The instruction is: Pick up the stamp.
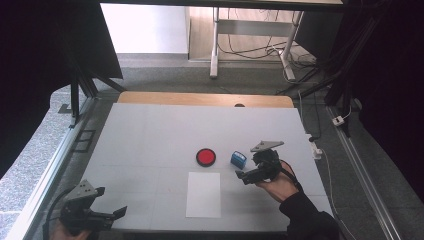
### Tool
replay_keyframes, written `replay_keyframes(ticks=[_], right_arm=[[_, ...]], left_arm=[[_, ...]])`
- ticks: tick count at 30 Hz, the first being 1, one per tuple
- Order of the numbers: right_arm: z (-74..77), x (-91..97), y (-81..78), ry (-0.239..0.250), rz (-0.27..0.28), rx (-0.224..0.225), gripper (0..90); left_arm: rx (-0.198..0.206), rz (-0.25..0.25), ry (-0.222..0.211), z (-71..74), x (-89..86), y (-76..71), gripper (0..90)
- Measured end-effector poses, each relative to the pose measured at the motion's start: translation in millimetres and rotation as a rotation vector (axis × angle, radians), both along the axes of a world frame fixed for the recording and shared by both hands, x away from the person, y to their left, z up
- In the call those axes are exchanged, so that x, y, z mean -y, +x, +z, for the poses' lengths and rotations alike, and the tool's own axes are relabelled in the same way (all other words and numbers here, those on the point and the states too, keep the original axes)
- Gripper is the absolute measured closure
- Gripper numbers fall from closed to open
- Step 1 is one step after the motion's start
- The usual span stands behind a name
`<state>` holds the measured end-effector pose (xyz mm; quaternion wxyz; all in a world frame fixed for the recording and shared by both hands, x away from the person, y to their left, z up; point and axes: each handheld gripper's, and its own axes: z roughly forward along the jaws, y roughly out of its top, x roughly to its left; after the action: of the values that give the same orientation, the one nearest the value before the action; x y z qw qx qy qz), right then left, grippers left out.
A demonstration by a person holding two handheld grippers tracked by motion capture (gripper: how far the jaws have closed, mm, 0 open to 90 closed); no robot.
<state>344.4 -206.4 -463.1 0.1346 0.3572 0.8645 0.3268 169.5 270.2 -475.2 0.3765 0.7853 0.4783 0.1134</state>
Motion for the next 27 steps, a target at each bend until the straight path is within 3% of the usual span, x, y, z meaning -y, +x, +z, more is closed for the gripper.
replay_keyframes(ticks=[6, 25, 27], right_arm=[[-1.4, -3.3, 9.9, 0.002, 0.003, 0.002, 0.0], [-15.6, -17.7, 38.1, -0.061, 0.023, -0.01, 0.0], [-16.3, -18.6, 40.1, -0.076, 0.029, -0.006, 4.5]], left_arm=[[-0.002, -0.001, -0.002, 0.0, -0.2, 0.1, 0.0], [-0.006, -0.001, -0.005, -0.2, -0.9, 0.2, 0.0], [-0.006, 0.0, -0.005, -0.2, -1.0, 0.2, 0.0]])
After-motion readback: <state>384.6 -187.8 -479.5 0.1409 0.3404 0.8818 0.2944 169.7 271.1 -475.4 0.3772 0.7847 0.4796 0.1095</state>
